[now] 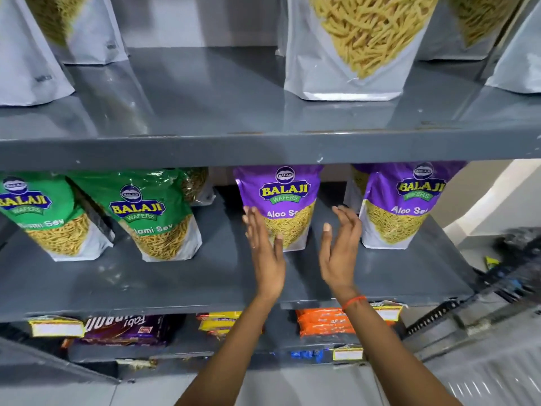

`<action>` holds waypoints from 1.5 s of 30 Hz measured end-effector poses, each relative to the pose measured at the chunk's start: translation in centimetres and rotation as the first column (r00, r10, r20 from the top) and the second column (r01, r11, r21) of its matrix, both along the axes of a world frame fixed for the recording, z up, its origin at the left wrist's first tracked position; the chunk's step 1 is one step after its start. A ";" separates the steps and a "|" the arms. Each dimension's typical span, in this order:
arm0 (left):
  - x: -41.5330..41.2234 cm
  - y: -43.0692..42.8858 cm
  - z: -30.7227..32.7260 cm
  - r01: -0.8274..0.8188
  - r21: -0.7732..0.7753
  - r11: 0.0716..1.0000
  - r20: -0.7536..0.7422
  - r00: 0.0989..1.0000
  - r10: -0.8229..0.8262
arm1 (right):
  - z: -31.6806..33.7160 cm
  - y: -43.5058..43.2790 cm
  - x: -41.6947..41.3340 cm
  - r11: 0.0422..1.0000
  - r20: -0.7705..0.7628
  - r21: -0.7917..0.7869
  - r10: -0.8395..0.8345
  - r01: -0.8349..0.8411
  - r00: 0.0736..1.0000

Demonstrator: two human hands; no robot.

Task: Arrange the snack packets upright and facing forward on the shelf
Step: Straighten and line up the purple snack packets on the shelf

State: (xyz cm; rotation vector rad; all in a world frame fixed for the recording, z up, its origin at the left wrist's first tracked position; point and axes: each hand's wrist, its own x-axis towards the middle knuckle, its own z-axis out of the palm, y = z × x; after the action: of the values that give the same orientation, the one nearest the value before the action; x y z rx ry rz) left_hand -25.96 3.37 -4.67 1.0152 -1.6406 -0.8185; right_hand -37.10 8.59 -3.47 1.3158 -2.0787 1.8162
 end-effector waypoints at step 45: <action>-14.4 14.1 -3.2 0.336 0.380 0.862 0.042 0.924 -0.379 | -3.4 18.2 -15.6 0.987 0.333 0.133 -0.129 0.089 0.934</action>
State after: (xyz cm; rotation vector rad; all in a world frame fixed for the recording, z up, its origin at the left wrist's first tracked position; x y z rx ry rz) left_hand -40.35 17.44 -7.88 1.0362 -1.8495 -1.3811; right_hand -52.68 26.74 -6.90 0.9335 -2.4062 2.0209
